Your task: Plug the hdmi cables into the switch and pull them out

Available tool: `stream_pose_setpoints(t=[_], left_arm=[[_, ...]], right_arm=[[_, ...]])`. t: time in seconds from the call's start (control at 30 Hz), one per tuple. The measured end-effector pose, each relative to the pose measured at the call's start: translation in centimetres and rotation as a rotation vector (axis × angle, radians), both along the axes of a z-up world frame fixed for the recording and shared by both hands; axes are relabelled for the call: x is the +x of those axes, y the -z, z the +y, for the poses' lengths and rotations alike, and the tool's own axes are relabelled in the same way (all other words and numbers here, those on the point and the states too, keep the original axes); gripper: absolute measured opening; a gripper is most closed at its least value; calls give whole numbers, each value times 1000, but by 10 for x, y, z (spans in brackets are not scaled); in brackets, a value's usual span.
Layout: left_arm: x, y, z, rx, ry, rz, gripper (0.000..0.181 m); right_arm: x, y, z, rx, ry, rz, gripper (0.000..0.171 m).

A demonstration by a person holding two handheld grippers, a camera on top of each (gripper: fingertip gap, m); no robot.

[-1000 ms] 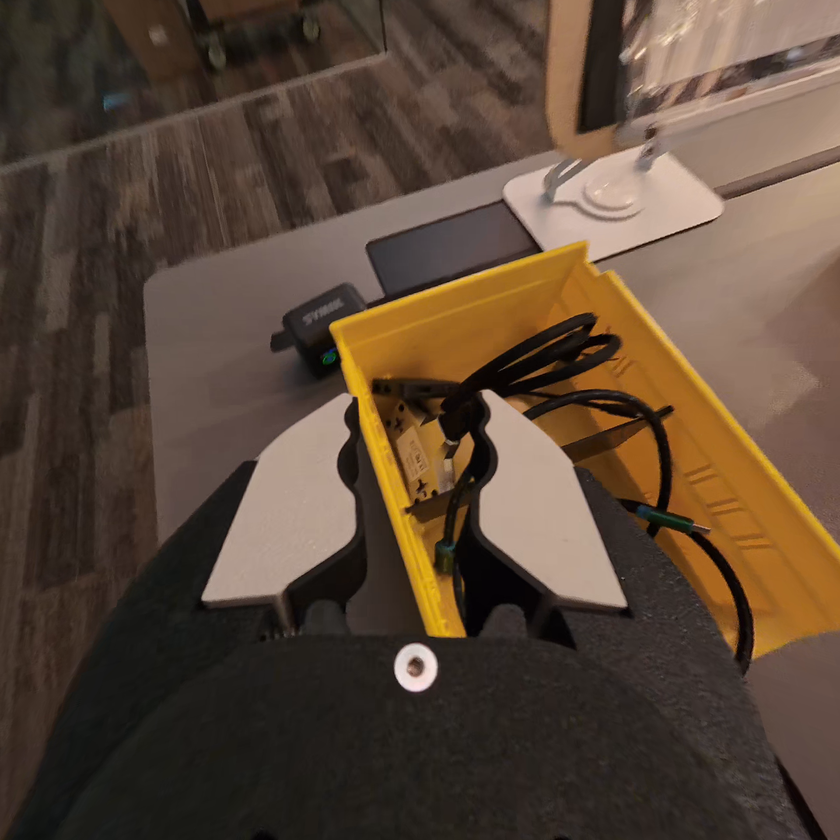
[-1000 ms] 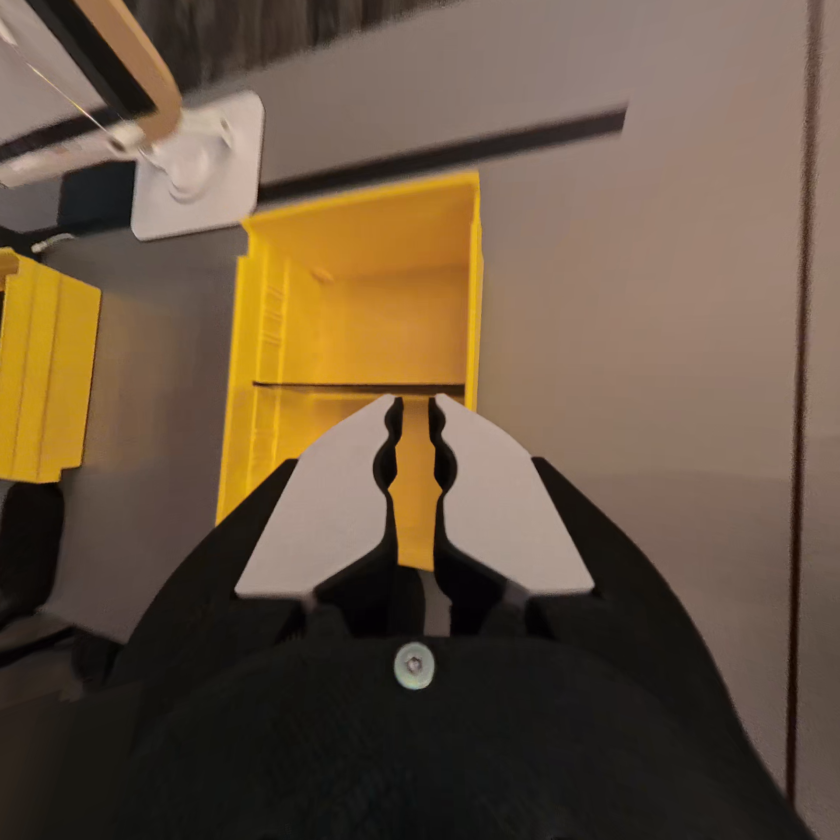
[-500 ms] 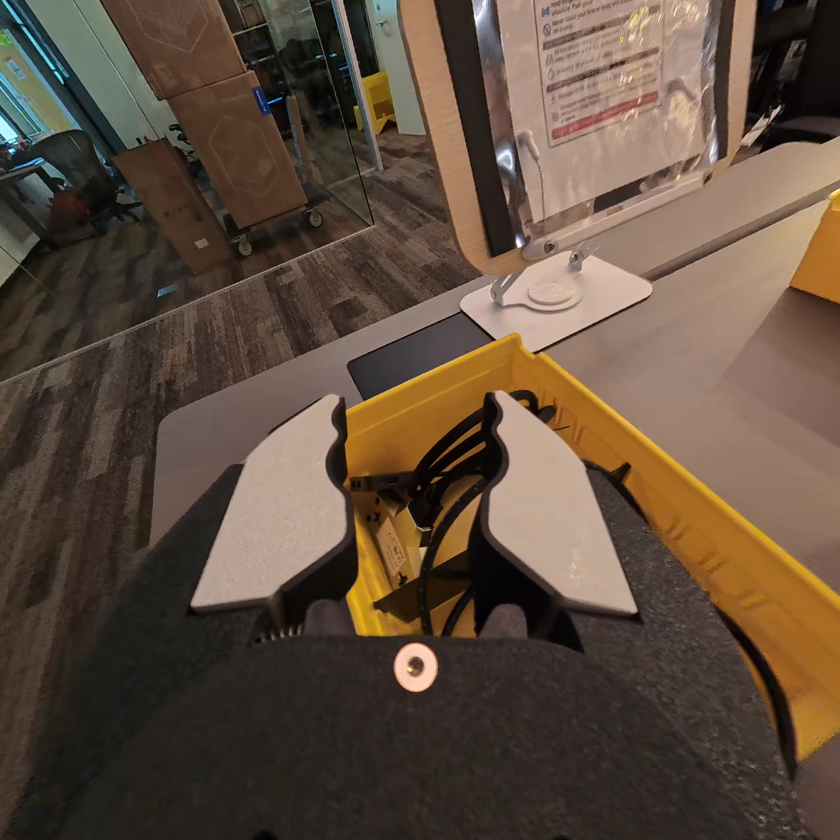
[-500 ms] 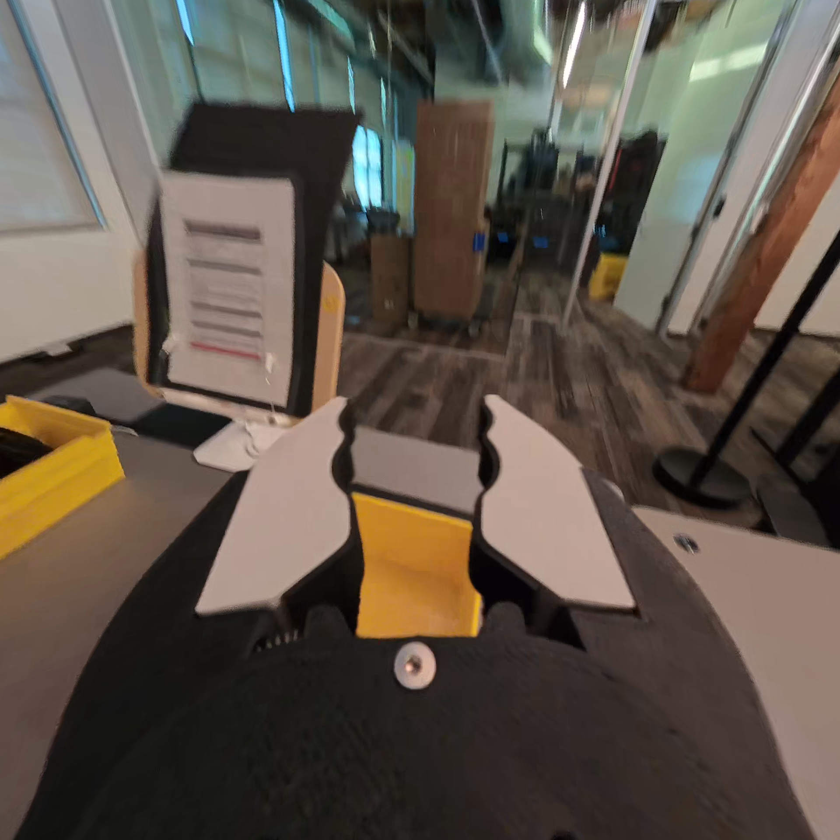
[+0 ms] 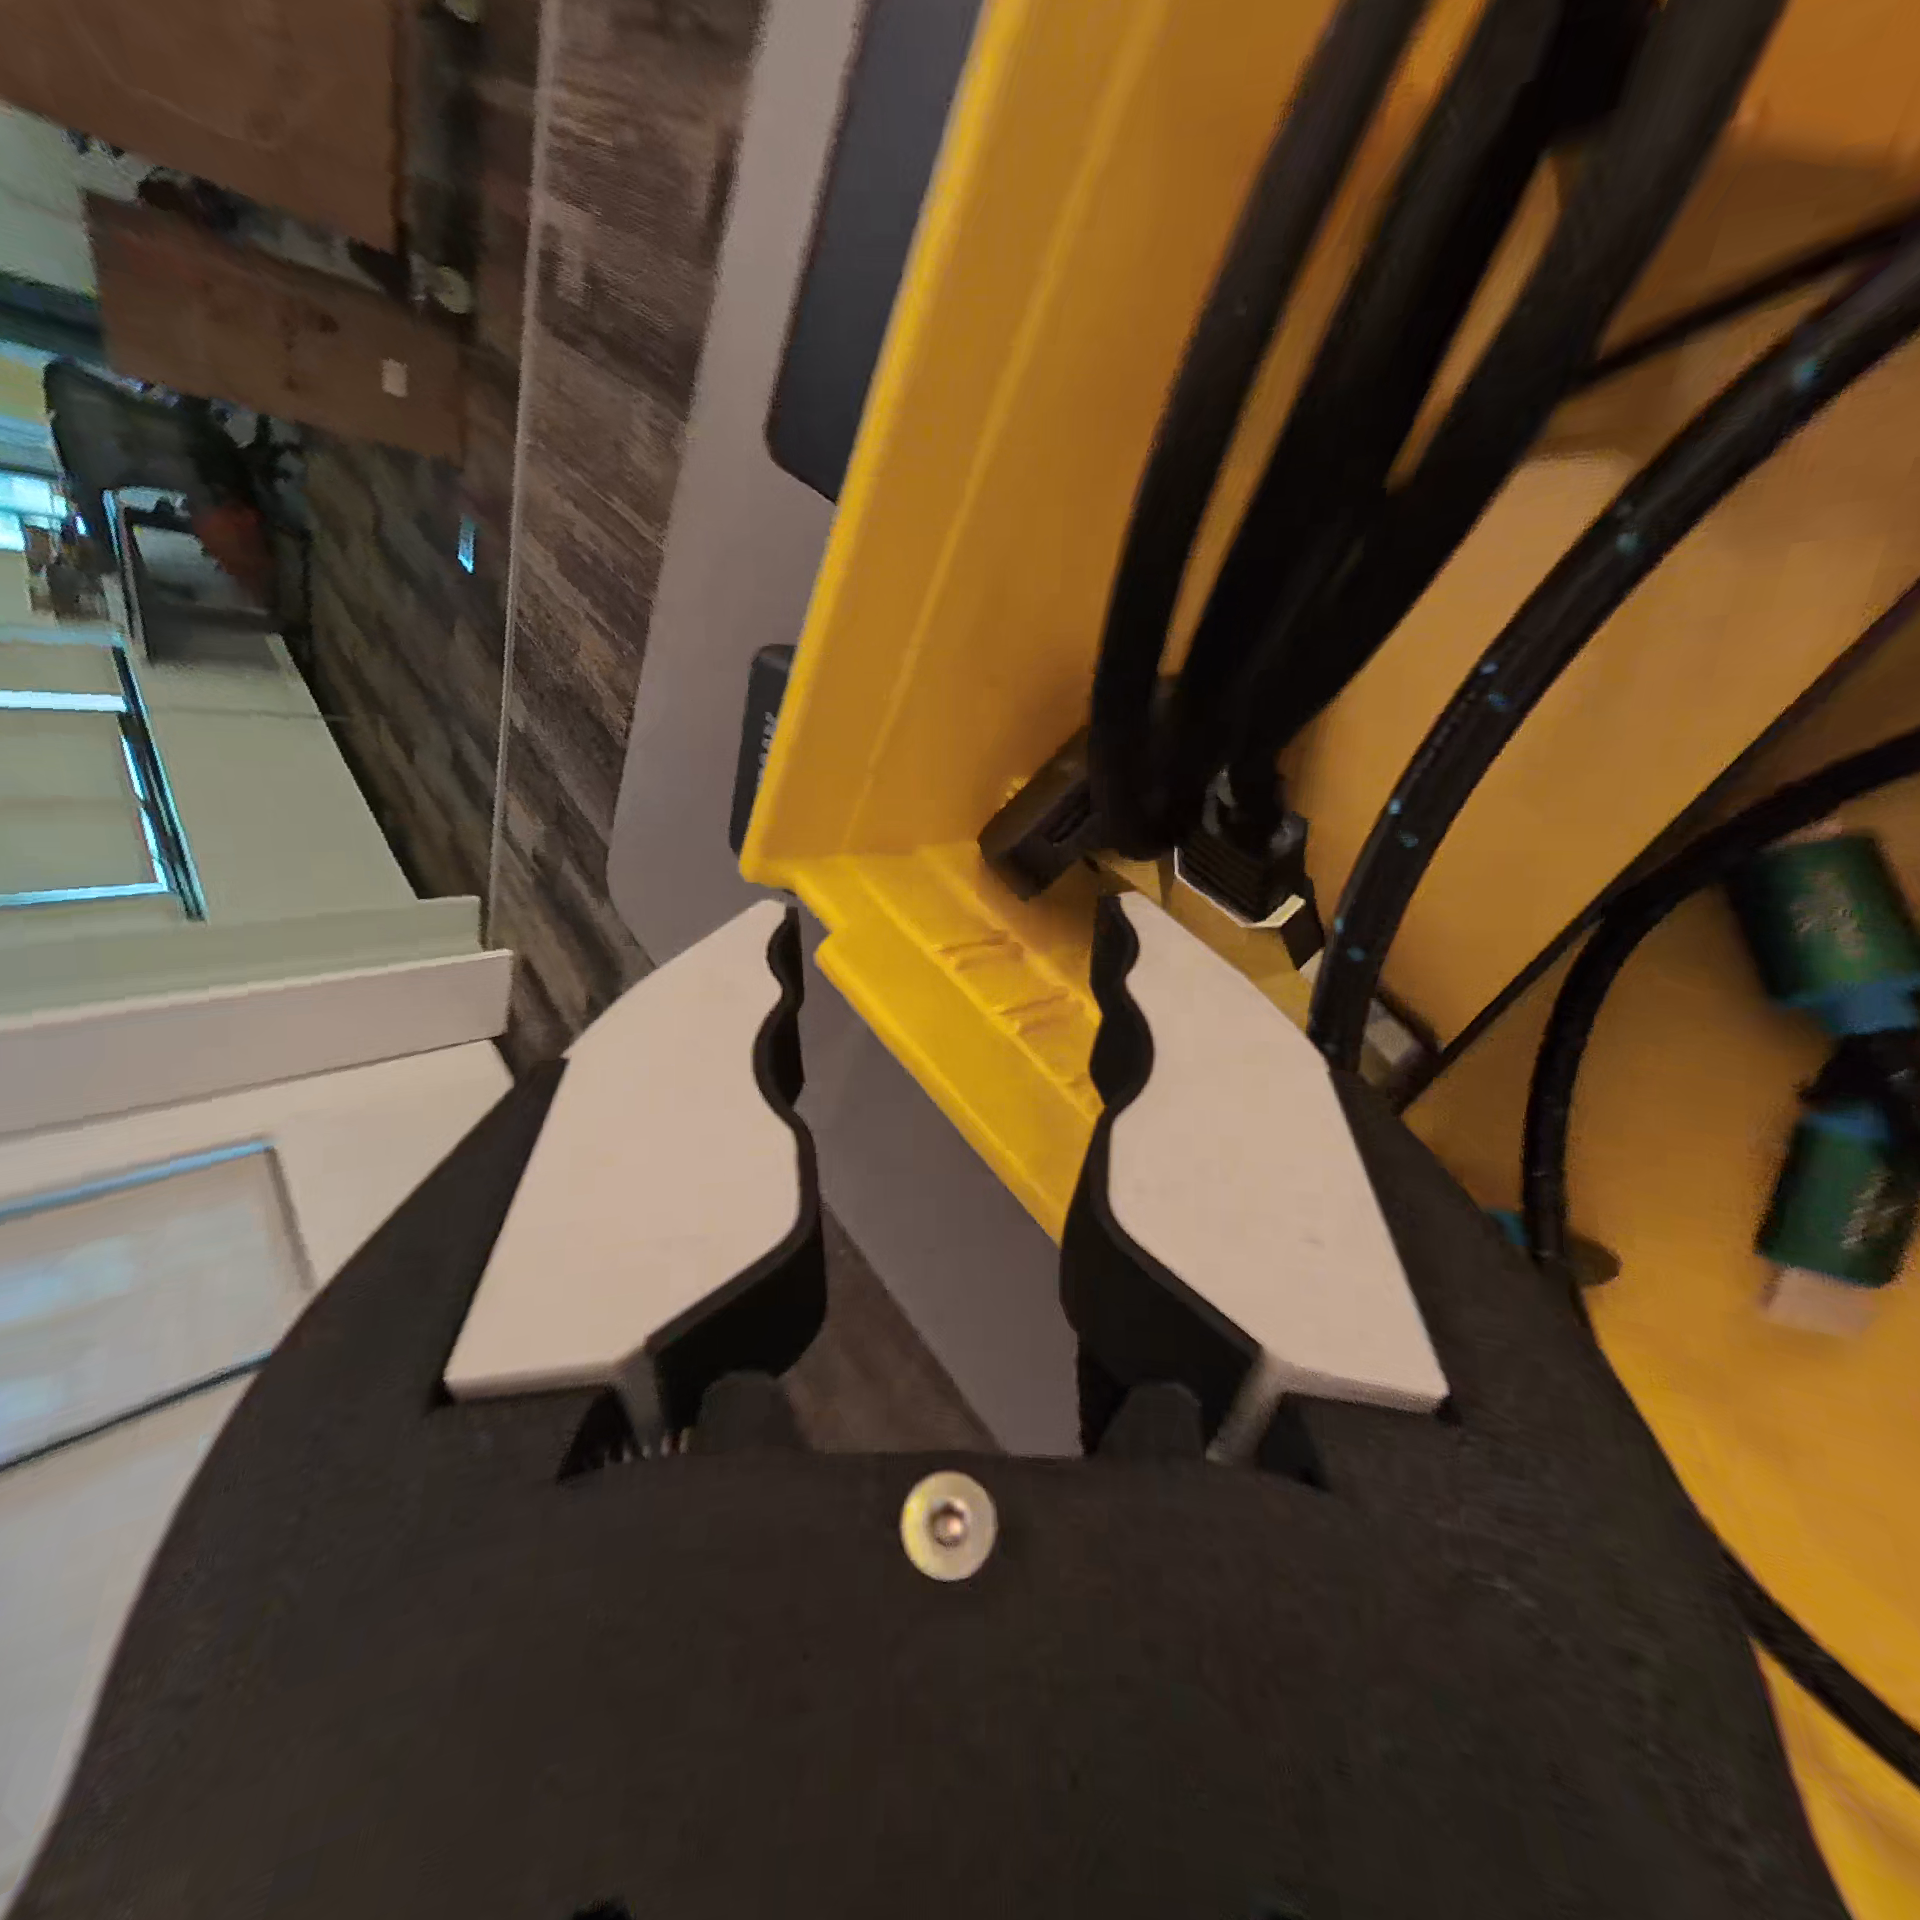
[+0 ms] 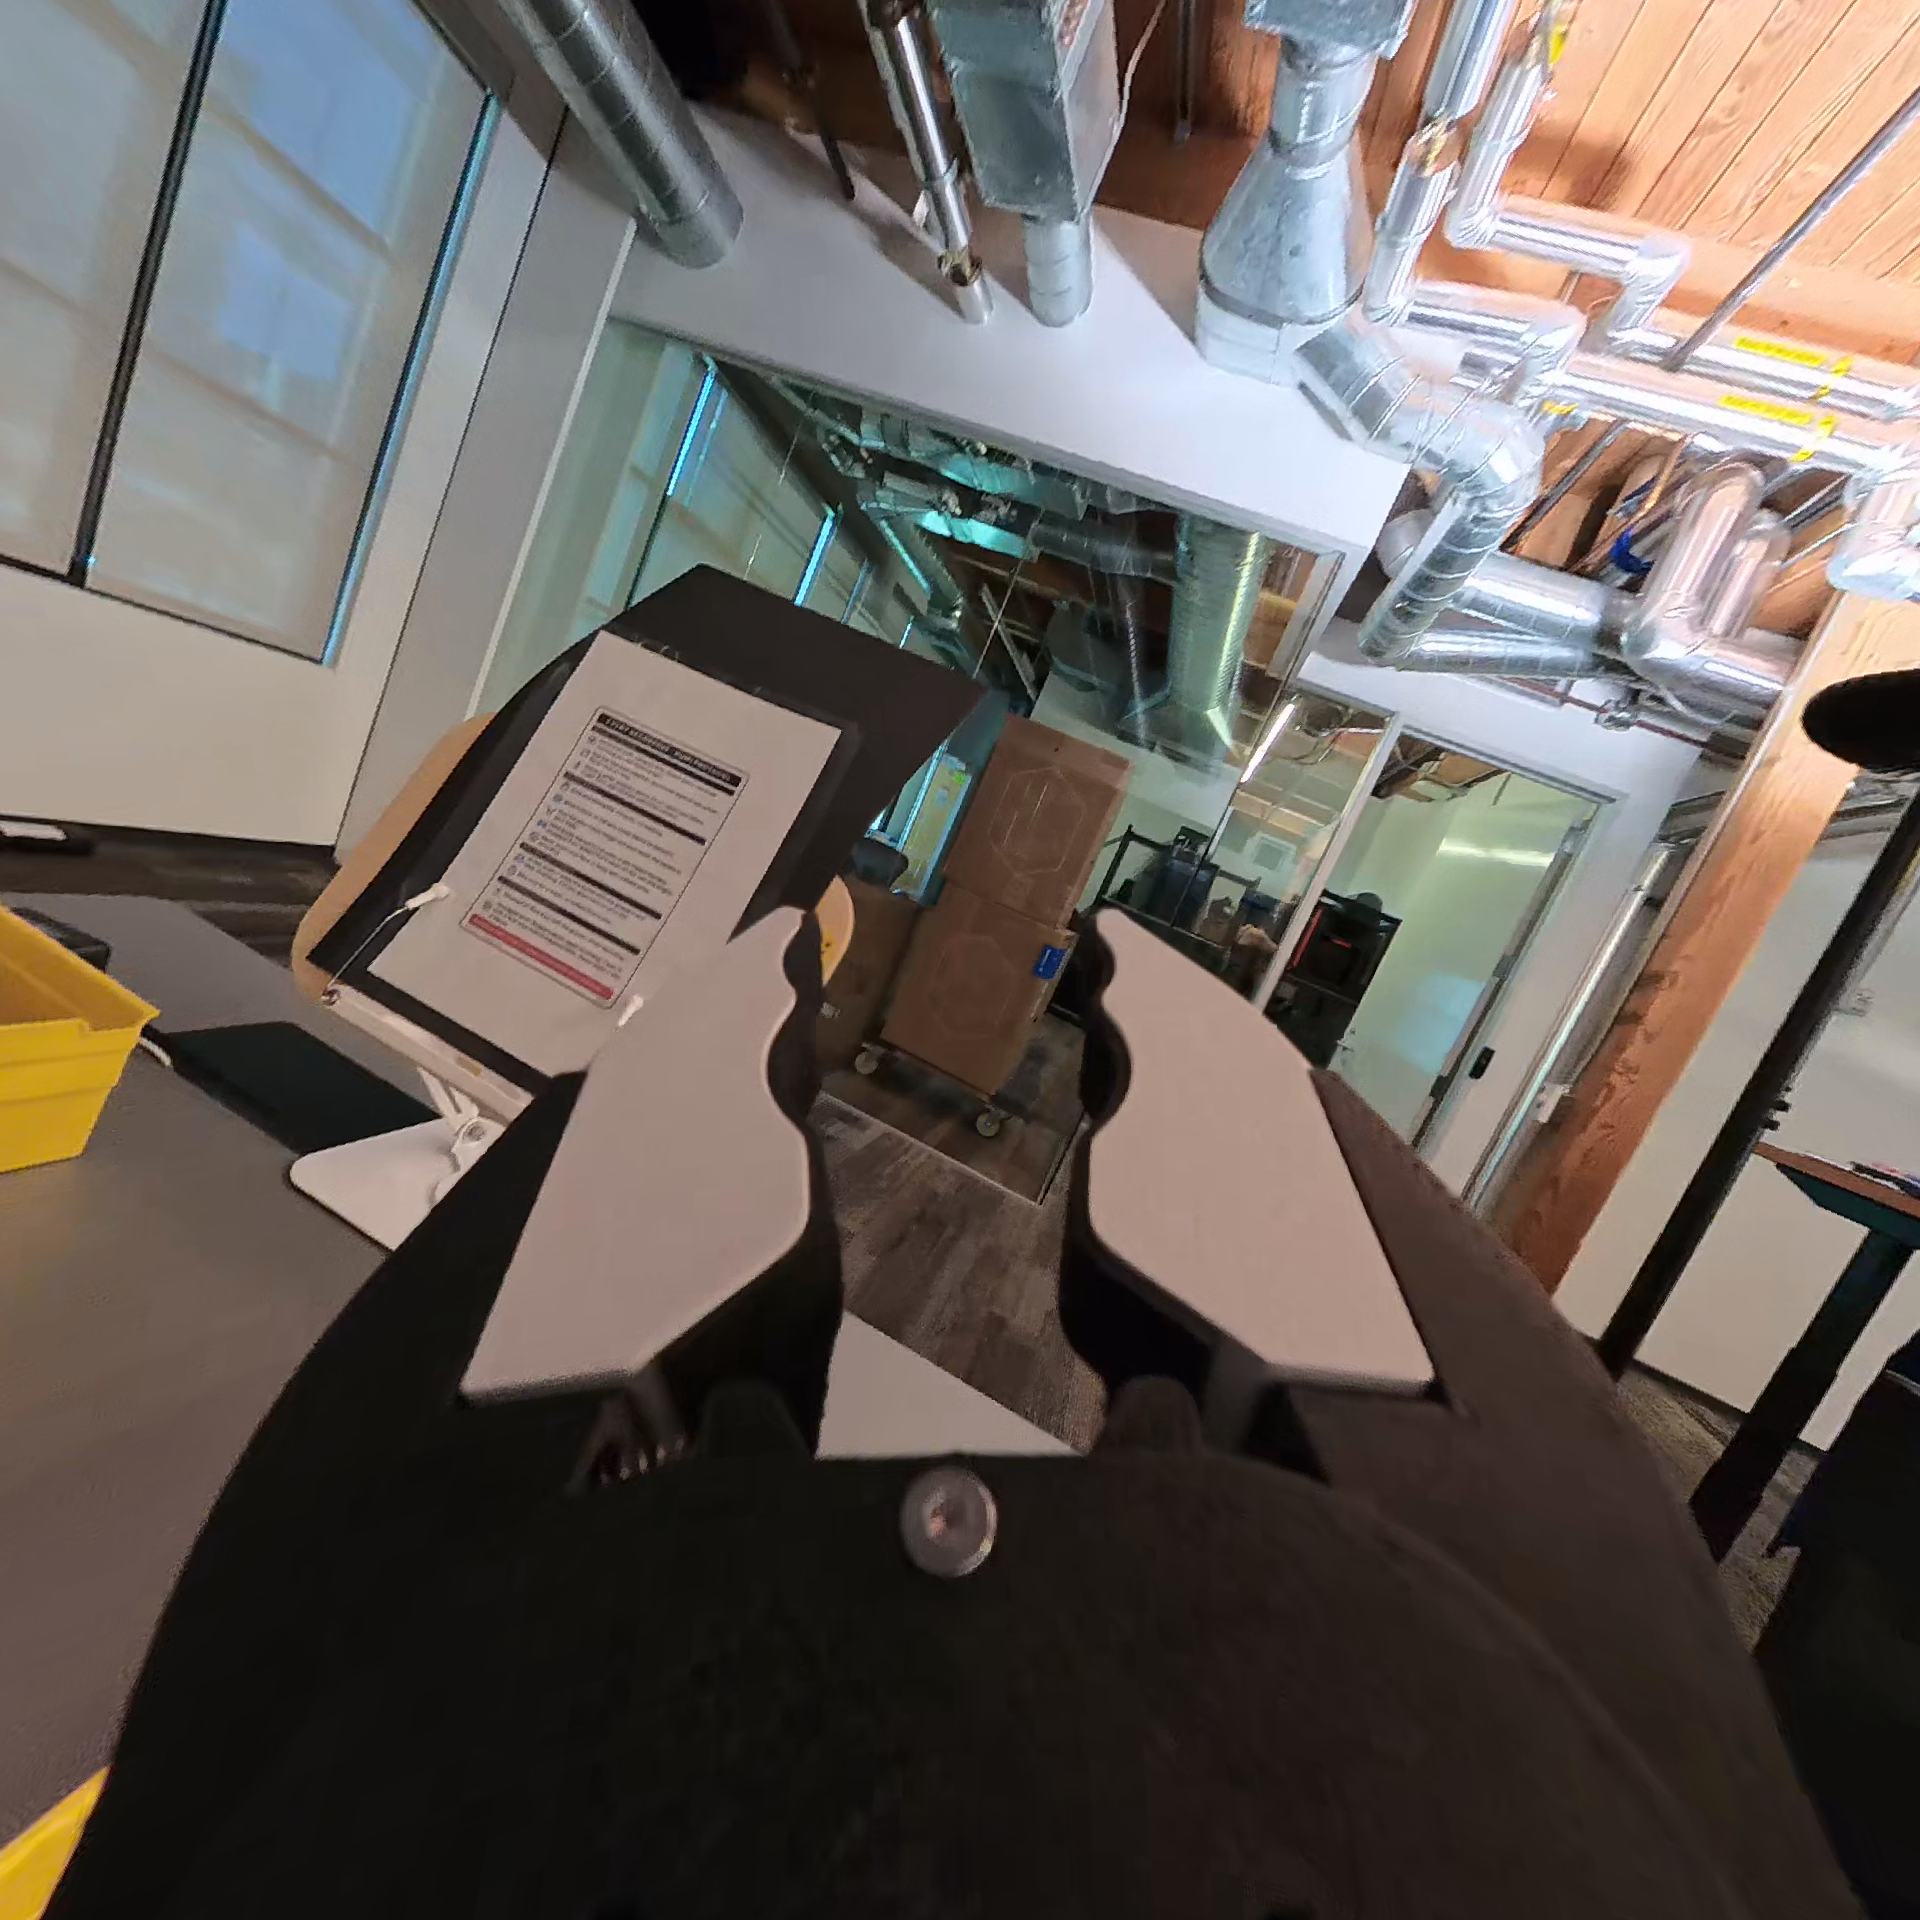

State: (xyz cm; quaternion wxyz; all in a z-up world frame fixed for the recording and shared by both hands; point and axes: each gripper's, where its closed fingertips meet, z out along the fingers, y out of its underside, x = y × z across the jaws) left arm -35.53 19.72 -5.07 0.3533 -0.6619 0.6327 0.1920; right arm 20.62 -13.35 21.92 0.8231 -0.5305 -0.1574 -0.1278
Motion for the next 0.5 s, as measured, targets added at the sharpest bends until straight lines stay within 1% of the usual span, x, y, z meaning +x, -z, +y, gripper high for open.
stream_pose_setpoints(t=[0.1, 0.2, 0.27, 0.3, 0.33, 0.4, 0.5], left_arm=[[3, 9, 8, 15, 69, 130, 47], [5, 13, 13, -9, 100, 167, 45], [6, 17, 16, -23, 123, 173, 39], [7, 18, 18, -25, 139, 180, 33], [9, 19, 20, -26, 157, 196, 31], [11, 23, 22, -48, 185, 241, 31], [9, 29, 19, -113, 216, 340, 38]], right_arm=[[-5, 8, 12, -40, 14, -30, 47], [-9, 18, 24, -93, 42, -78, 46], [-11, 24, 32, -120, 59, -112, 46], [-12, 27, 35, -132, 63, -124, 46], [-14, 31, 38, -146, 60, -132, 45], [-19, 37, 45, -180, 45, -143, 45], [-24, 46, 53, -215, 38, -166, 45]])
